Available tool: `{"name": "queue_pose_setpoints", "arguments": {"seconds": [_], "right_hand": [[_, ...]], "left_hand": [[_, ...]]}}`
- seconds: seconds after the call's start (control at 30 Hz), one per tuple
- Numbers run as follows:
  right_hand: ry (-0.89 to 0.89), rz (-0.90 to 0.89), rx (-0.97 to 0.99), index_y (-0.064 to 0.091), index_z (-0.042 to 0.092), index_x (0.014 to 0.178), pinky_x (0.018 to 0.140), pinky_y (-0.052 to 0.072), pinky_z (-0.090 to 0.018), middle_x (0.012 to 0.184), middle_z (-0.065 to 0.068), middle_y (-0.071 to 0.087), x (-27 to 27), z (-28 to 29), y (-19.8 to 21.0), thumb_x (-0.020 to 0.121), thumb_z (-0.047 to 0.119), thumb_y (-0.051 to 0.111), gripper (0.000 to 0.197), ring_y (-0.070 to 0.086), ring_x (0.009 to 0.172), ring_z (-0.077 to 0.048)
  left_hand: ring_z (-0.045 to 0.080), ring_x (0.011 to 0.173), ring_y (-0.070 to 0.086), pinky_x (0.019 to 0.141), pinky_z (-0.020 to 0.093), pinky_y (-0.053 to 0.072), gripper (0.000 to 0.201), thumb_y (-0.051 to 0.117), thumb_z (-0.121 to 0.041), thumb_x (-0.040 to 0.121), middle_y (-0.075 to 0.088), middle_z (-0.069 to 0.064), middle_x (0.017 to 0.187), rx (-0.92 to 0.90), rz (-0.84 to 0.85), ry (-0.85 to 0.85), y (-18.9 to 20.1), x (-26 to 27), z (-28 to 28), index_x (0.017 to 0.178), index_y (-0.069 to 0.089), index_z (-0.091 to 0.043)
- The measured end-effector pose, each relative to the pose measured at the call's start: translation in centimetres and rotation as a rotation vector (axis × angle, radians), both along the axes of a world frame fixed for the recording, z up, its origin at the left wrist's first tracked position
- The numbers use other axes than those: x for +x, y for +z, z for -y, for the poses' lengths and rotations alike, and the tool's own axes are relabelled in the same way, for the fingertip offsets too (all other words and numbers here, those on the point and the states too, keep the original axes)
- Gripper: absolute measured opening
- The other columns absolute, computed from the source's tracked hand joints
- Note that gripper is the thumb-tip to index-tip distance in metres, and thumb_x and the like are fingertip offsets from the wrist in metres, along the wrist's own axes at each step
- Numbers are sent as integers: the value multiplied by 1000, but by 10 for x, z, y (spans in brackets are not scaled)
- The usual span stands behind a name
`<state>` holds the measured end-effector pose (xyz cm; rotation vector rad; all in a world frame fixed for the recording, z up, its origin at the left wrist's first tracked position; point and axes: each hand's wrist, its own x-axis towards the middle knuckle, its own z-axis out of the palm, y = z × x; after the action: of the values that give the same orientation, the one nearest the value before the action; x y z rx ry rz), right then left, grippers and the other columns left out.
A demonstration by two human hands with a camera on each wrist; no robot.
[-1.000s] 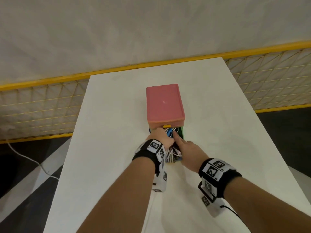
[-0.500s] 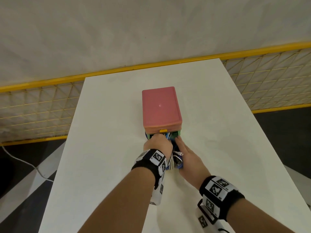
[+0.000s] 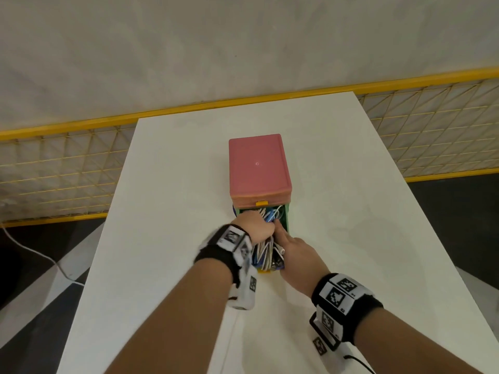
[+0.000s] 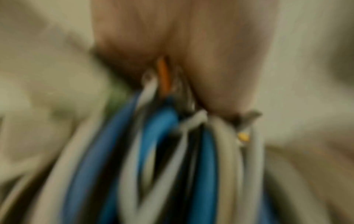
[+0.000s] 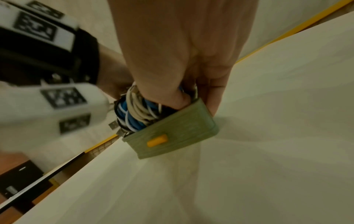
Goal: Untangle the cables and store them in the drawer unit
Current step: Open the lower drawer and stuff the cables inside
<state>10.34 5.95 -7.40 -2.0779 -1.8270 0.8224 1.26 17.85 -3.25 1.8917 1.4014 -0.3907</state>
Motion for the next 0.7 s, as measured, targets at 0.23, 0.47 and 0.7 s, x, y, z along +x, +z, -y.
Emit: {"name": "queue_pose_setpoints", "arguments": {"seconds": [0.23,0.47,0.7], "right_hand": [[-6,-51,32,2,23,152,83,41,-28,154,-2,30,2,-2,8,90,26,52,80,60,104,-26],[-156,-274,108,12,39,149,78,48,-28,123,1,59,-1,12,7,75,-2,46,91,60,94,-18],[235,-105,-124,-12,16,151,84,35,-25,118,-5,53,18,15,26,96,41,41,80,37,94,-14]], "left_hand": [[29,103,62,83,35,47,65,36,-63,94,59,11,116,235,-77,68,-19,-3,23,123,48,-6],[26,102,62,69,32,45,47,31,-35,102,56,15,118,447,-319,-28,-41,20,24,128,46,2],[26,108,63,83,35,51,61,38,-44,102,49,16,125,380,-283,103,-30,25,24,134,33,7]]}}
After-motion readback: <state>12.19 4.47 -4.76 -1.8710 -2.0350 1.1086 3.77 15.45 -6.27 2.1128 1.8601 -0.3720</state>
